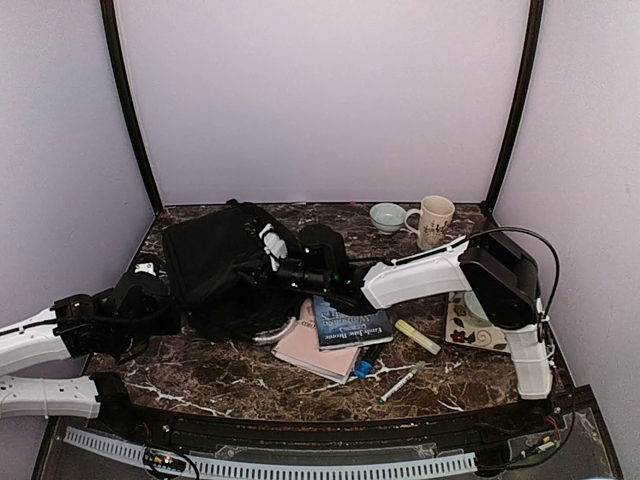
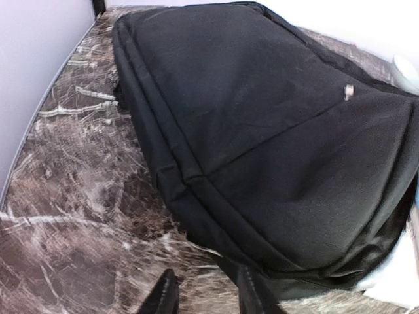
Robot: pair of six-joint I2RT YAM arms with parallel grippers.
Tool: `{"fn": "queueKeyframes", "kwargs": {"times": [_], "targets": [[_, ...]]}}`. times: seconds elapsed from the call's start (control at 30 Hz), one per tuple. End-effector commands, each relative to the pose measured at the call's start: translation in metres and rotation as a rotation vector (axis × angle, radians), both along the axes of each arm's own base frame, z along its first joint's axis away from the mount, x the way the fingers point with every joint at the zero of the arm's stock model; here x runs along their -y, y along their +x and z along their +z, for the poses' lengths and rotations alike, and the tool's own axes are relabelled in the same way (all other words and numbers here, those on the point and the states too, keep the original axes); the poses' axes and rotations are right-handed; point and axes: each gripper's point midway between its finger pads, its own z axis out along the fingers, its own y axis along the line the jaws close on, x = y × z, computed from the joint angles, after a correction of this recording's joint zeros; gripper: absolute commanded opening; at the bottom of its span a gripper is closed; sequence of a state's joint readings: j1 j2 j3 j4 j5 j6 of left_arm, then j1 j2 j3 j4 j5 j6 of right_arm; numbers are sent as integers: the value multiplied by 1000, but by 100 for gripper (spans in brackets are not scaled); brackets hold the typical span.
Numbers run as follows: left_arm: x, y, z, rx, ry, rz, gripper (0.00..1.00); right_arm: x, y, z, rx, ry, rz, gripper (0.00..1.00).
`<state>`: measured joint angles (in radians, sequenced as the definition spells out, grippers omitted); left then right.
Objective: Pack the student bag
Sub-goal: Unzip the largest pocket of the student bag.
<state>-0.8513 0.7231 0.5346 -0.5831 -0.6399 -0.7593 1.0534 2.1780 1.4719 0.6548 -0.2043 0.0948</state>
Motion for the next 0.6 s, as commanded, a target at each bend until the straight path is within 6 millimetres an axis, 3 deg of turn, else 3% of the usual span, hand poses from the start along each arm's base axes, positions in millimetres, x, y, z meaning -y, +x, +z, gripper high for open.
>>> {"fn": "queueKeyframes", "kwargs": {"times": [0.0,0.07,0.2,0.43,0.57], "targets": [[3,1,6,26,-14,-20,47,26,-1,5,14,-118,61,37],[5,2,8,34,-15,-29,57,33,-12,-4,-8,-180,147,44],[13,7,15,64,-13,-71,65,62,-19,-18,5,-277,135,51],[39,23,35,109,4,-158,67,138,14,-42,9,-437,-249,74],[72,35,46,138,-24,-256,67,183,45,-50,-9,-491,-555,96]]}}
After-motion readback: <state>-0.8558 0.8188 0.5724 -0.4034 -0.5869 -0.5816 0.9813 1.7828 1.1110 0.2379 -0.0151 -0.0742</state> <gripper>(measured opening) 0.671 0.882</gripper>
